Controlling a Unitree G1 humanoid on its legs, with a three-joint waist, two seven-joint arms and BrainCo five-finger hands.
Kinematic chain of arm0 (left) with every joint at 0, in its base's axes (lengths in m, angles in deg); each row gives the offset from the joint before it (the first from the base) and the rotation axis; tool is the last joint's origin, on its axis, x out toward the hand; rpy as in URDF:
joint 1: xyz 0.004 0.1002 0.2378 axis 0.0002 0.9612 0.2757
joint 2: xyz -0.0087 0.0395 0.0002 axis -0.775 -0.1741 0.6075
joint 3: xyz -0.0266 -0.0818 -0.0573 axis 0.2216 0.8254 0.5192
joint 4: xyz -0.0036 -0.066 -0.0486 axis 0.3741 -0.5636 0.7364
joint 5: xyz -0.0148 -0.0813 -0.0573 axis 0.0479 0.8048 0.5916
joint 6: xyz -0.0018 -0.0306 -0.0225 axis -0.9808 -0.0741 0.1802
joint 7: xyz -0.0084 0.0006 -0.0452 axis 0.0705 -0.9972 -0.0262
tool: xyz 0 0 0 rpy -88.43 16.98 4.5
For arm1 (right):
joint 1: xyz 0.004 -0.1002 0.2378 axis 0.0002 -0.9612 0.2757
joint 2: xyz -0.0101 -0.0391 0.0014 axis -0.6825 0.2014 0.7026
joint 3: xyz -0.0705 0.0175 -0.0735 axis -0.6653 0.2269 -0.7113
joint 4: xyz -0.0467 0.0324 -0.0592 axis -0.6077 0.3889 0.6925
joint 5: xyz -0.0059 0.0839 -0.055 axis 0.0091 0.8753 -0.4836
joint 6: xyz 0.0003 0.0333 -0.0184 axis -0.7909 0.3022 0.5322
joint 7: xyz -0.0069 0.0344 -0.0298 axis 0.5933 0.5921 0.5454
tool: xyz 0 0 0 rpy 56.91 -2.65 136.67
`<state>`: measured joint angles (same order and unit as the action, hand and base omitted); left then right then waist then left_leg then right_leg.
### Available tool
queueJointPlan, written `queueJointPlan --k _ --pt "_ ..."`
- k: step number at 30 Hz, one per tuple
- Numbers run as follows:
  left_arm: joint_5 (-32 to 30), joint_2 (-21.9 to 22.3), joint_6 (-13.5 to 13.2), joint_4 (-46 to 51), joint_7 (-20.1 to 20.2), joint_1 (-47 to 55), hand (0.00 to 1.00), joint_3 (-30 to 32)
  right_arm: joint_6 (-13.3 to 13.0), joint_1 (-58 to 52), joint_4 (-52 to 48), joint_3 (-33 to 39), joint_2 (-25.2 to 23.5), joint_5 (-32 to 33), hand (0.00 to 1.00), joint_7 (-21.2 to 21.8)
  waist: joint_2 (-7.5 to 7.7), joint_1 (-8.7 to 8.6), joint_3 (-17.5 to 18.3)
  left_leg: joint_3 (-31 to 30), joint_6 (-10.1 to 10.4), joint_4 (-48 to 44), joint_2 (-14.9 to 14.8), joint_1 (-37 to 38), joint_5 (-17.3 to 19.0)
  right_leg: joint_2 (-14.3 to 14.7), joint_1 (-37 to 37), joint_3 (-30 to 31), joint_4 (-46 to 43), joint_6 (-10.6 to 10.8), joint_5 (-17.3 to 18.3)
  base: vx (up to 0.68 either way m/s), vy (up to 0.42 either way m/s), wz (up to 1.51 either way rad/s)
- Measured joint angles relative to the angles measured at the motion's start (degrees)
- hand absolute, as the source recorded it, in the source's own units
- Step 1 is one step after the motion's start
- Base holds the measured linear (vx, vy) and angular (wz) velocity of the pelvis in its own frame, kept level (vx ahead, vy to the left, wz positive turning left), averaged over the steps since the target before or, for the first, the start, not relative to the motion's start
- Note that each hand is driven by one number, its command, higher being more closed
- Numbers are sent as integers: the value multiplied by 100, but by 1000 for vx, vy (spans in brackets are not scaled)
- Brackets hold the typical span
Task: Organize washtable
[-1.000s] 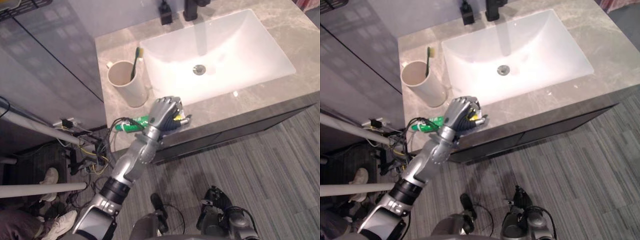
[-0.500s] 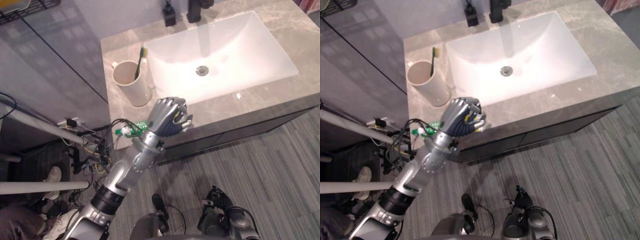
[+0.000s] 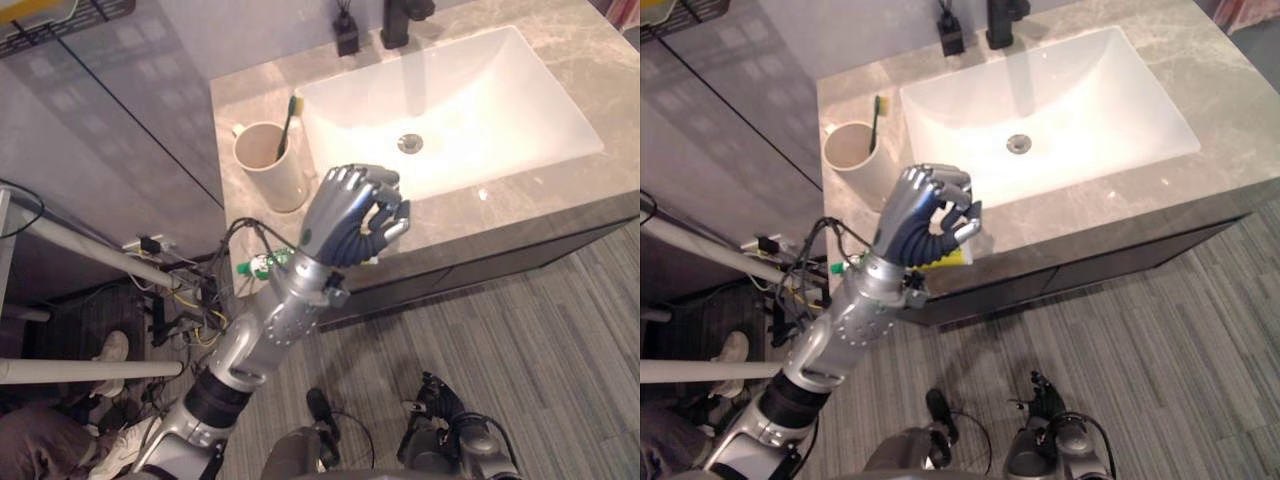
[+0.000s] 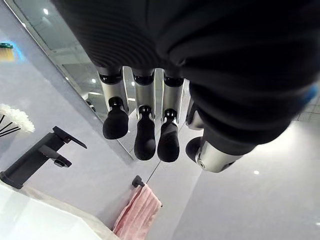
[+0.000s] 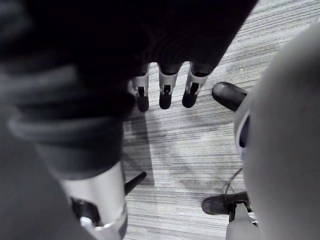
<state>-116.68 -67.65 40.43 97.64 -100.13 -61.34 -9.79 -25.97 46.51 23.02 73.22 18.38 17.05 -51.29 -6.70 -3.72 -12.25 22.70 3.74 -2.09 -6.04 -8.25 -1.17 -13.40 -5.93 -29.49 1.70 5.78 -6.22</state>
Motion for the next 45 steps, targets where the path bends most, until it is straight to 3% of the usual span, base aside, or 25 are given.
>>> queueJointPlan --k 1,9,16,29,45 --pt "0 8 0 0 0 -7 0 0 0 0 0 -8 -5 0 0 0 0 0 1 0 0 0 0 0 0 0 0 1 0 0 0 0 0 0" --pt "-5 3 16 0 40 108 0 209 4 -1 127 -4 -2 -2 0 0 -48 66 147 2 0 -1 -2 5 0 4 -1 14 1 -1 0 0 0 0" --pt "-3 -29 152 2 370 1107 0 710 22 -5 223 59 2 -6 0 2 -61 180 166 -72 -22 -4 -6 25 -15 8 62 -32 2 -1 0 -7 2 5" --pt "111 164 241 2 1046 1991 0 665 121 -69 242 77 1 -8 0 9 -54 298 285 -95 -41 20 -5 22 -29 1 62 -45 3 2 -4 0 0 0" --pt "-33 152 298 -438 1331 2112 0 602 135 -75 212 77 -6 -6 0 26 -35 292 294 16 -40 35 -47 23 -28 32 -13 49 3 -5 -9 0 0 -3"
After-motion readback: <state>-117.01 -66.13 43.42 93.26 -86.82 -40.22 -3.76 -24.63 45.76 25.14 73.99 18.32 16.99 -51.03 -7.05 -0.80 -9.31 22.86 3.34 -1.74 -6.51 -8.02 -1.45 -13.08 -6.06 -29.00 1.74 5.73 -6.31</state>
